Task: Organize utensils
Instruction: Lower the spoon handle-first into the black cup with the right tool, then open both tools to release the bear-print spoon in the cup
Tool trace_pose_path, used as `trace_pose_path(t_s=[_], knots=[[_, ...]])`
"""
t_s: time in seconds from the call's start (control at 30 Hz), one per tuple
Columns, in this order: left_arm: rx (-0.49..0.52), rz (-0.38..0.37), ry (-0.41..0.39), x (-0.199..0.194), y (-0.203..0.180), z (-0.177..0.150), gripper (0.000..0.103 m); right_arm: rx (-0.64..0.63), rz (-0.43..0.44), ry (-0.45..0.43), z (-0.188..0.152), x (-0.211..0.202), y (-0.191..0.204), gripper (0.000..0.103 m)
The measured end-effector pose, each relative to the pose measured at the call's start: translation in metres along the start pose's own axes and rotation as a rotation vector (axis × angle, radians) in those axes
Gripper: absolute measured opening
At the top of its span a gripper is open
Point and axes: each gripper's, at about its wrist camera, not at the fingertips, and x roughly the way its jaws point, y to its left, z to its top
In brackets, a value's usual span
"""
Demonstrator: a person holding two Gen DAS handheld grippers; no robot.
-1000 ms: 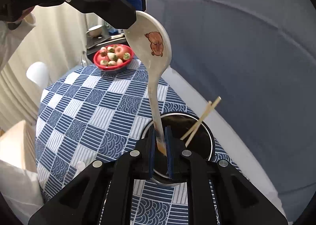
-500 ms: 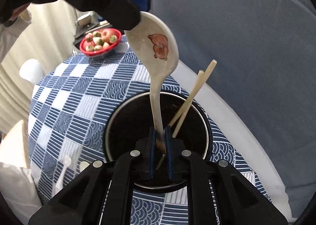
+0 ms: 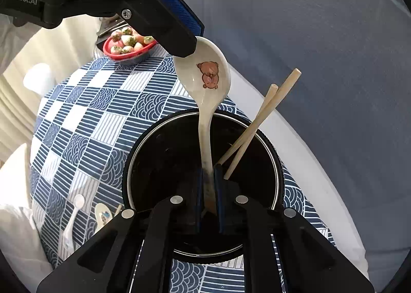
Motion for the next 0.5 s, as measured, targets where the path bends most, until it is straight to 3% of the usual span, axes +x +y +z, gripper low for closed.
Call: trace_pose_path(t_s=[0.03, 0.07, 0.1, 0.13, 0.23, 0.3, 0.43, 0.5], knots=[[0.002, 0.004, -0.002, -0.001, -0.002, 0.0, 0.012, -0.002, -0.01, -0.004, 0.0, -0.001, 0.001, 0.013], [0.006, 0.003, -0.009, -0.004, -0.004, -0.001, 0.024, -0.001, -0.013, -0.013, 0.001, -0.004, 0.002, 0.016], [0.009, 0.006, -0.017, -0.006, -0.004, 0.0, 0.04, 0.003, -0.021, -0.021, 0.001, -0.008, 0.002, 0.028], [0.006, 0.015, -0.027, -0.01, -0.004, 0.0, 0.047, 0.005, -0.034, -0.032, 0.0, -0.012, 0.003, 0.043], [-0.011, 0.034, -0.047, -0.023, -0.006, -0.006, 0.059, 0.011, -0.043, -0.066, -0.001, -0.025, 0.004, 0.055], [-0.021, 0.069, -0.056, -0.031, -0.007, -0.01, 0.079, 0.003, -0.068, -0.081, -0.002, -0.035, 0.009, 0.068], [-0.04, 0.113, -0.07, -0.045, -0.013, -0.023, 0.091, -0.02, -0.099, -0.098, -0.007, -0.049, 0.02, 0.081], [-0.05, 0.11, -0.071, -0.051, -0.017, -0.031, 0.092, -0.031, -0.097, -0.108, -0.01, -0.055, 0.025, 0.083]])
